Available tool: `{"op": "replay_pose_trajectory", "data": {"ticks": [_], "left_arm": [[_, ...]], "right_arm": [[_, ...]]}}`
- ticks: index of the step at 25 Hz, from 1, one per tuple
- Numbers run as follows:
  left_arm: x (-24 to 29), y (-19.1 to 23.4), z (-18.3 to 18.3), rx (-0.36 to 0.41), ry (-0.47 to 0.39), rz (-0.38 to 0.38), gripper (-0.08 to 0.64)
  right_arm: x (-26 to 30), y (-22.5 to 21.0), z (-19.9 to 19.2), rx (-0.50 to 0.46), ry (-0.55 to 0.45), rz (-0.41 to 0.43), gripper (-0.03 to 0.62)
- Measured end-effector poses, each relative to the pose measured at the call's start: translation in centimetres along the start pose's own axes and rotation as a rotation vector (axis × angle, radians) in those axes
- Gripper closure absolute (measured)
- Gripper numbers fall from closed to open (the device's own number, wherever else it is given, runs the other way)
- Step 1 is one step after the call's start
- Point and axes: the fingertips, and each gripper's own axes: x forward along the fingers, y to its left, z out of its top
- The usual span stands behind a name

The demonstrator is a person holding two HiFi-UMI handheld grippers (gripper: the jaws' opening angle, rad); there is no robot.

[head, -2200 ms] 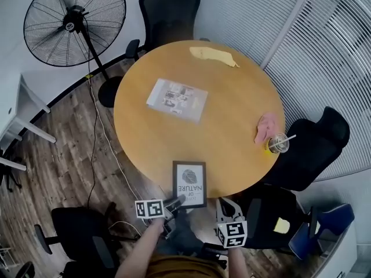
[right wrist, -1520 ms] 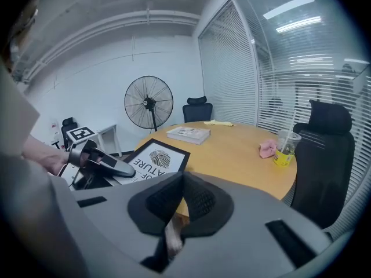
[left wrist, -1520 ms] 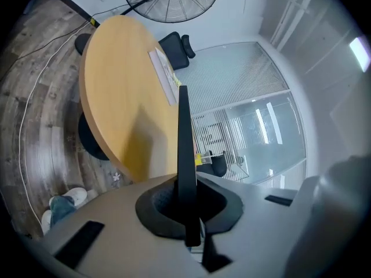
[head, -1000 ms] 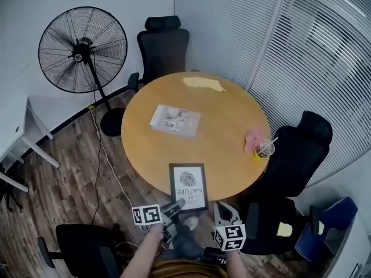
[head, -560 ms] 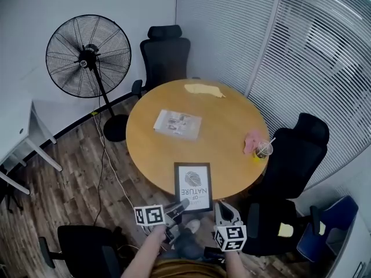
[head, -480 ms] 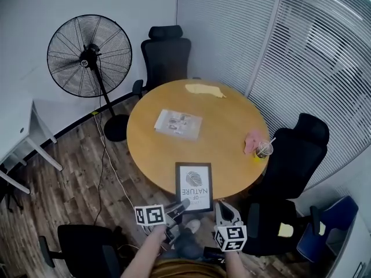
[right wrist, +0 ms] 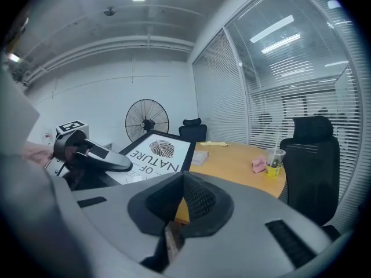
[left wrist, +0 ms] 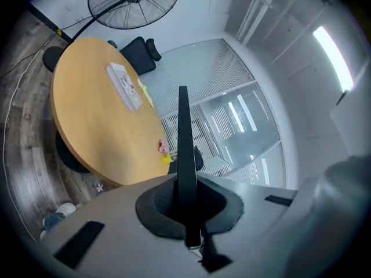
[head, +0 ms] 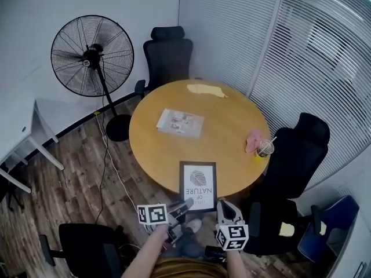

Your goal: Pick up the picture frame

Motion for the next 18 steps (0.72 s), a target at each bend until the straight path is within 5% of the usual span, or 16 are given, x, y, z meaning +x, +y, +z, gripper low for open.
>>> {"op": "replay_pose_trajectory", "data": {"ticks": [18], "left_arm": [[0.0, -0.3, -0.6, -0.025, 0.008, -0.021, 0.525]], "right_arm": [[-2.2, -1.0, -1.0, 0.032, -0.004, -0.029, 0.580]]}}
